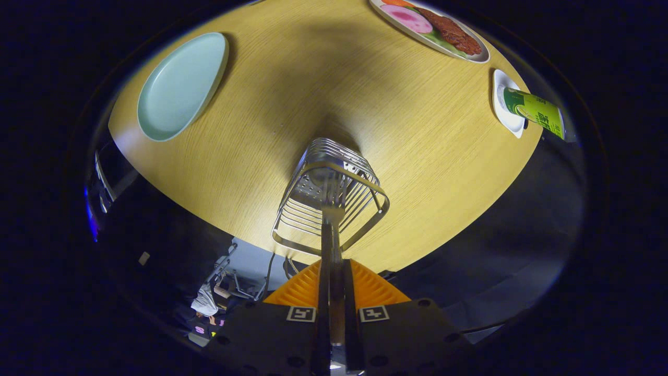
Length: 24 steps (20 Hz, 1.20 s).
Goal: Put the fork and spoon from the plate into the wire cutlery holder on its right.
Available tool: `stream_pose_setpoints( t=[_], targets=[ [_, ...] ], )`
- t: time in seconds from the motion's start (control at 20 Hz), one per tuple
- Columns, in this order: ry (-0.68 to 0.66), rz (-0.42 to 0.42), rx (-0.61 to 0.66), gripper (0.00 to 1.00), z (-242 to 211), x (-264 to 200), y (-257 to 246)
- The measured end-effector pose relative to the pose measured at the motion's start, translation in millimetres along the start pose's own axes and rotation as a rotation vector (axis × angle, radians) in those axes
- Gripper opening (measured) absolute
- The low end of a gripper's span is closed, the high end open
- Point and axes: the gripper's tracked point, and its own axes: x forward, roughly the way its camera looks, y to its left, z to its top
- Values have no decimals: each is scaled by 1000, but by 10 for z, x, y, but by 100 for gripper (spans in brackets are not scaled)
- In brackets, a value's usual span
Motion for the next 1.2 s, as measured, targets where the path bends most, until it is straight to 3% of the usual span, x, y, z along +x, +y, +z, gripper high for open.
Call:
stream_pose_setpoints(
  t=[0.05,0.1,0.25,0.3,0.5,0.6,0.75,0.95,1.2],
  targets=[
    [-8,-1,0,17,1,-3,0],
    [-20,-4,-3,29,8,-18,-22],
    [-104,-2,13,53,37,-84,-33],
    [-150,-3,17,55,65,-114,-41],
    [-378,5,64,83,16,-251,-2],
    [-525,0,109,90,5,-397,37],
    [-786,2,240,99,22,-804,125],
    [-1146,19,448,99,76,-1444,244],
    [-1415,-97,631,99,-94,-1901,164]
  ],
)
